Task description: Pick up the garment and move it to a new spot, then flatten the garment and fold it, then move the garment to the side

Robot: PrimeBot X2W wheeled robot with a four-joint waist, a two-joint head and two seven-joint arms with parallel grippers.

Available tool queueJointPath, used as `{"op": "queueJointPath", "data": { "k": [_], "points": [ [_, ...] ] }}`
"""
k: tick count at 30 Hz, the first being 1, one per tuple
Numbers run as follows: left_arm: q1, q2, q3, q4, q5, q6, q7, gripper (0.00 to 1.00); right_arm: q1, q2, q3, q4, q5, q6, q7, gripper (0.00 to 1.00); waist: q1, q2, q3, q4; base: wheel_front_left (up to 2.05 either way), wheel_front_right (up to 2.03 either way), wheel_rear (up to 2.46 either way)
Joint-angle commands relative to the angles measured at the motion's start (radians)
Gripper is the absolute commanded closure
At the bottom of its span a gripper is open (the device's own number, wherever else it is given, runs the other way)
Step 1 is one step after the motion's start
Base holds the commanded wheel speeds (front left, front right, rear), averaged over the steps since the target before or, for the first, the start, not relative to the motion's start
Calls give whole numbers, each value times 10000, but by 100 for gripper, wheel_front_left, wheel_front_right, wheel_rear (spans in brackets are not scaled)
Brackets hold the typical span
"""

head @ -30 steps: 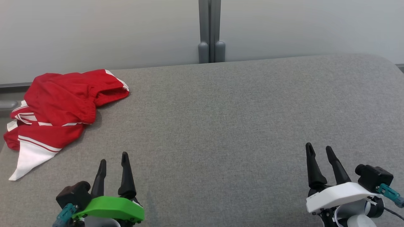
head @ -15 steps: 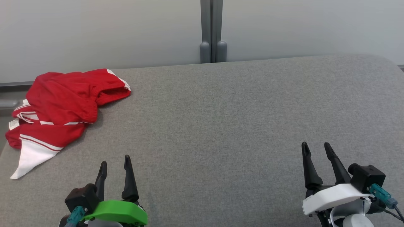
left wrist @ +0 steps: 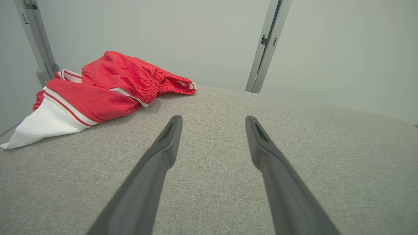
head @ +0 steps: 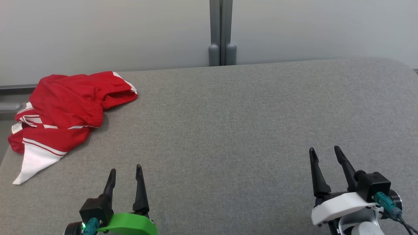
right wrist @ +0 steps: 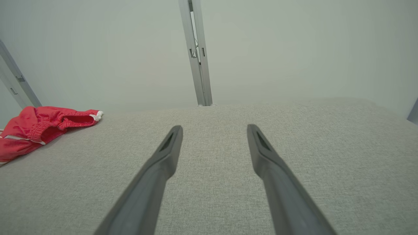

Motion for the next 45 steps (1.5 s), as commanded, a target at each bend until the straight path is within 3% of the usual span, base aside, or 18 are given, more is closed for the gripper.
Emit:
{"op": "queueJointPath", "data": {
  "k": [1,21,45],
  "points": [
    [114,71,-15,-16,205,-16,-90,0,62,-52,31,-14,-274,3,-96,0,0,0,-8,1,0,0,0],
    [294,82,-148,0,1121,58,-457,0,224,-60,53,105,-1590,2,-456,0,0,0,-86,53,0,0,0],
    [127,80,-163,219,869,46,-425,0,177,-59,-14,258,-1329,2,-442,0,0,0,-34,110,0,0,0]
  ]
}}
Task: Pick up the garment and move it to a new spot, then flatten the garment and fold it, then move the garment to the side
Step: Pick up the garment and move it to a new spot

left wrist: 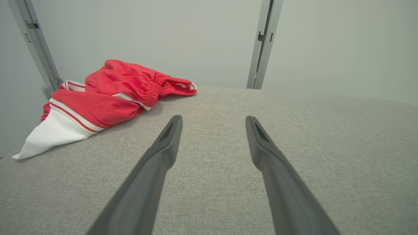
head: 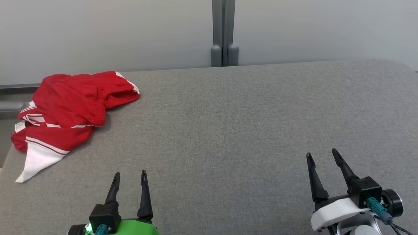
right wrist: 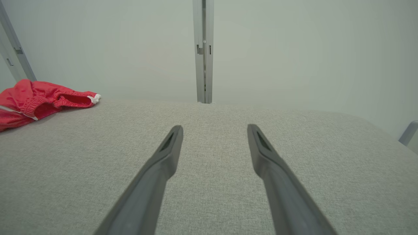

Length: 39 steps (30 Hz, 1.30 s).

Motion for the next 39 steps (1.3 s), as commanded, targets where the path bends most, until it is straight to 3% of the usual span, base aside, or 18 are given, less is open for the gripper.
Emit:
{"op": "queueJointPath", "data": {
  "k": [1,7,17,24,39],
  "points": [
    [-81,62,-48,17,-24,4,-7,0,130,-42,-49,-17,49,1,-35,0,0,0,6,79,0,0,0],
    [-292,64,-94,-42,125,-30,-7,0,203,-34,-96,-434,184,1,-34,0,0,0,79,932,0,0,0],
    [-417,60,213,-216,227,-44,-7,0,-50,-37,47,-567,284,1,-34,0,0,0,302,3357,0,0,0],
    [-450,55,259,-308,167,-45,-6,0,-65,-40,80,-485,254,1,-34,0,0,0,393,4615,0,0,0],
    [-355,52,476,-710,14,215,-7,0,-357,-43,243,-407,-14,-1,-34,0,0,0,718,4905,0,0,0]
  ]
}}
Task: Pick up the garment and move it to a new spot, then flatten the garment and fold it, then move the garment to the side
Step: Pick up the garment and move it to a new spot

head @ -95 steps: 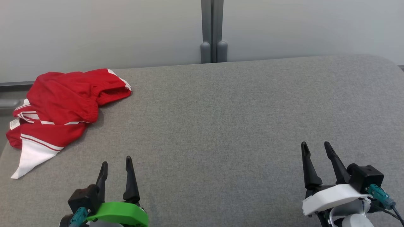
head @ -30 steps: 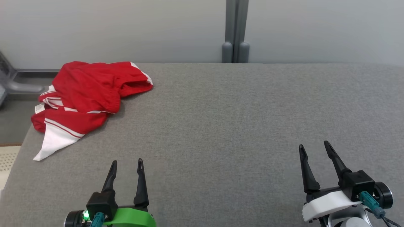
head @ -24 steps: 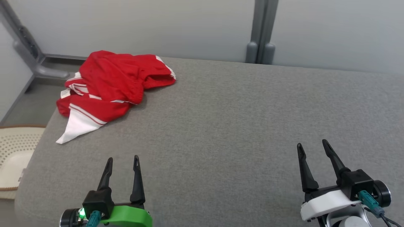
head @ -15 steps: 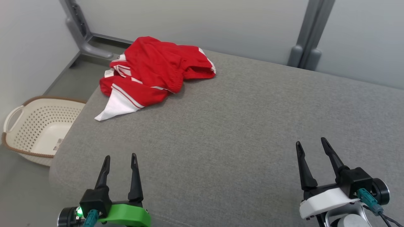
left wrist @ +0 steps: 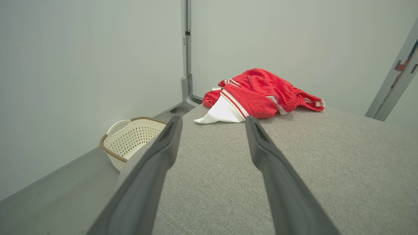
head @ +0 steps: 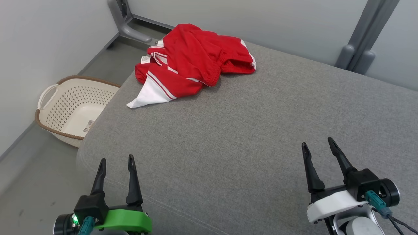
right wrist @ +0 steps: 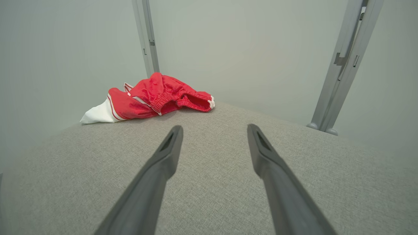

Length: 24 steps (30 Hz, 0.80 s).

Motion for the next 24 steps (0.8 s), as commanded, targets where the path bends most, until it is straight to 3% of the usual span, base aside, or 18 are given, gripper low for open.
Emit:
{"op": "queueJointPath", "data": {
  "k": [1,4,7,13,19,24],
  "points": [
    [-118,39,45,-45,-21,27,-5,0,-21,-44,-93,-33,-105,-3,-32,0,0,0,66,8,0,0,0],
    [-545,131,270,8,81,-217,-7,0,12,-47,-372,-145,-208,-3,-32,0,0,0,282,-12,0,0,0],
    [-1375,586,772,-118,184,-493,-7,0,-218,-42,-491,-285,-447,-3,-32,0,0,0,690,-231,0,0,0],
    [-4414,2222,1802,-193,366,-924,188,0,-727,-47,-587,-548,-1068,-3,-32,0,0,0,1714,-952,0,0,0],
    [-7825,3276,1635,1224,-354,-2119,1669,0,-1299,-44,-718,-769,-1490,-4,-32,0,0,0,2689,-2031,0,0,0],
    [-9457,3434,1050,3055,-1067,-2445,3134,0,-1509,-45,-815,-884,-1671,-4,-32,0,0,0,3303,-2826,0,0,0]
  ]
}}
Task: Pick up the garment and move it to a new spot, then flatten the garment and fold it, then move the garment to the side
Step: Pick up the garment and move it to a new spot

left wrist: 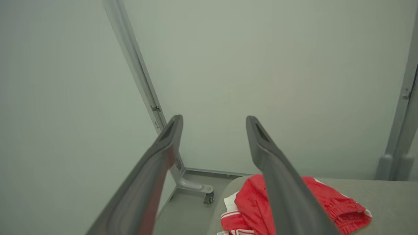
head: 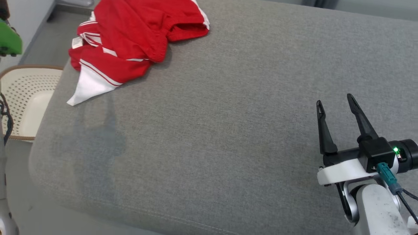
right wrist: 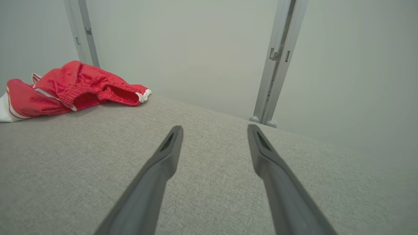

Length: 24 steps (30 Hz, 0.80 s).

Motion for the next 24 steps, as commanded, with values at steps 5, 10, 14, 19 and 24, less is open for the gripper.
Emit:
{"op": "queueJointPath", "data": {
  "k": [5,10,14,19,24],
  "points": [
    [-955,-177,-621,1668,-915,-136,1230,0,-221,-39,-178,-200,-165,-6,-32,0,-1,0,1567,-1654,0,0,0],
    [-1175,-195,-1268,2634,-1524,-138,2029,0,-244,-39,-183,-376,-201,-6,-32,0,-1,0,1971,-2018,0,0,0],
    [-1295,-80,-1704,3011,-2089,-141,2550,0,-195,-36,-67,-403,-276,-6,-32,0,-1,0,2244,-2151,0,0,0],
    [-1378,-31,-2005,3529,-2554,-143,2963,0,-237,-38,82,-449,-180,-6,-32,0,-1,0,2443,-2224,0,0,0],
    [-1514,-44,-2098,4014,-2743,-144,3204,0,-256,-38,186,-347,-92,-6,-32,0,-1,0,2495,-2262,0,0,0]
  ]
}}
